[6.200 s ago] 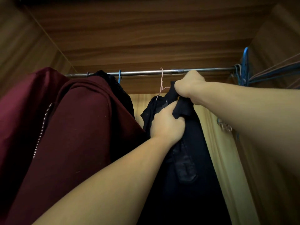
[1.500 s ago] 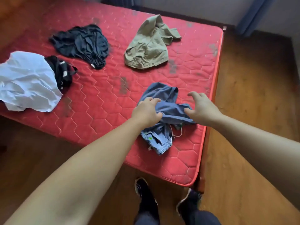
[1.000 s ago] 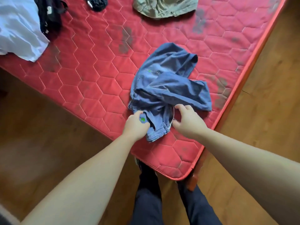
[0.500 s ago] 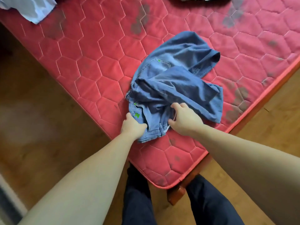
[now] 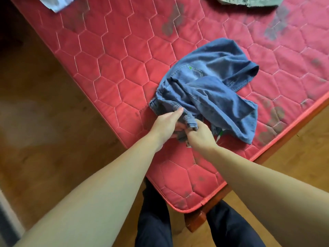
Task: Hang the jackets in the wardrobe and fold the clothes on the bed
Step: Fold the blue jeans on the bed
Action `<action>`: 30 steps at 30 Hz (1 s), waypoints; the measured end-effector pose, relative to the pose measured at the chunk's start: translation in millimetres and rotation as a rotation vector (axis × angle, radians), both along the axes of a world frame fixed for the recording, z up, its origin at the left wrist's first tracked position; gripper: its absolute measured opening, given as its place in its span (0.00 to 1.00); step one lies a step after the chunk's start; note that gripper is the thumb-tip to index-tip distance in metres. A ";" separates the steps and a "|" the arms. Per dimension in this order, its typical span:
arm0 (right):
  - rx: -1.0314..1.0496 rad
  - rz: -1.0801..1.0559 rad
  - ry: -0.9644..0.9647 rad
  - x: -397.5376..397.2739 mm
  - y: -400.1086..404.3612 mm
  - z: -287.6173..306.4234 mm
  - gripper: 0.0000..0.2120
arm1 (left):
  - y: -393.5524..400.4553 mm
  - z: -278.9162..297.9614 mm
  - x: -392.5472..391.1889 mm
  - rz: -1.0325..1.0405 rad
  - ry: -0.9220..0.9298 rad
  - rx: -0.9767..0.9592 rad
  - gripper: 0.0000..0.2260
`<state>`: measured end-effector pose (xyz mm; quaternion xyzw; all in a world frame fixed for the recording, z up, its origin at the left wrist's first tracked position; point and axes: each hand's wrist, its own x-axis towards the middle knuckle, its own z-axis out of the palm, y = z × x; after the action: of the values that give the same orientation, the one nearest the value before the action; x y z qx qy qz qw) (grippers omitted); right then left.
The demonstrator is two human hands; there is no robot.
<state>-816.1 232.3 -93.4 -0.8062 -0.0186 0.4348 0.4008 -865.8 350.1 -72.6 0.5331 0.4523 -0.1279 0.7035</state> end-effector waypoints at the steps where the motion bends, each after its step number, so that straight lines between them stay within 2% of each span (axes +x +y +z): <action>1: 0.027 -0.094 0.041 8.4 3.4 10.5 0.09 | 5.2 10.2 2.2 -0.027 -0.015 0.051 0.11; 3: 0.070 -0.304 0.063 25.4 12.2 39.3 0.09 | 16.6 30.6 3.2 -0.129 -0.052 0.224 0.07; 8: 0.241 -0.675 0.062 57.5 45.5 136.7 0.05 | 52.2 90.8 4.9 -0.604 -0.154 0.400 0.35; 9: 0.279 -0.722 0.061 61.2 52.3 160.1 0.04 | 60.7 103.2 8.2 -0.685 -0.172 0.462 0.40; 11: 0.366 -0.796 0.074 63.3 63.9 208.6 0.04 | 75.1 130.2 16.8 -0.763 -0.193 0.622 0.42; 14: 0.500 -0.834 0.067 57.8 73.0 278.4 0.05 | 86.0 171.0 28.5 -0.704 -0.266 0.810 0.35; 17: 0.632 -0.830 0.052 48.3 66.7 343.5 0.08 | 87.6 211.7 34.7 -0.542 -0.469 0.824 0.28; 20: 0.761 -0.838 0.013 34.1 45.7 397.7 0.11 | 74.5 250.0 39.7 -0.356 -0.687 0.874 0.30; 22: 0.812 -0.846 -0.034 23.5 28.7 426.5 0.12 | 58.1 273.2 42.6 -0.277 -0.768 0.927 0.31; 27: 0.817 -0.919 -0.150 -13.8 -14.1 460.7 0.09 | 24.1 310.2 24.1 -0.359 -0.863 1.126 0.30; 30: 0.764 -0.996 -0.199 -45.6 -36.8 462.7 0.09 | 22.7 330.6 -2.3 -0.440 -0.879 1.128 0.34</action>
<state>-861.6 195.5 369.3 -0.5549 0.1676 0.0817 0.8108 -868.1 372.8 258.0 0.8932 0.0092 0.2106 0.3973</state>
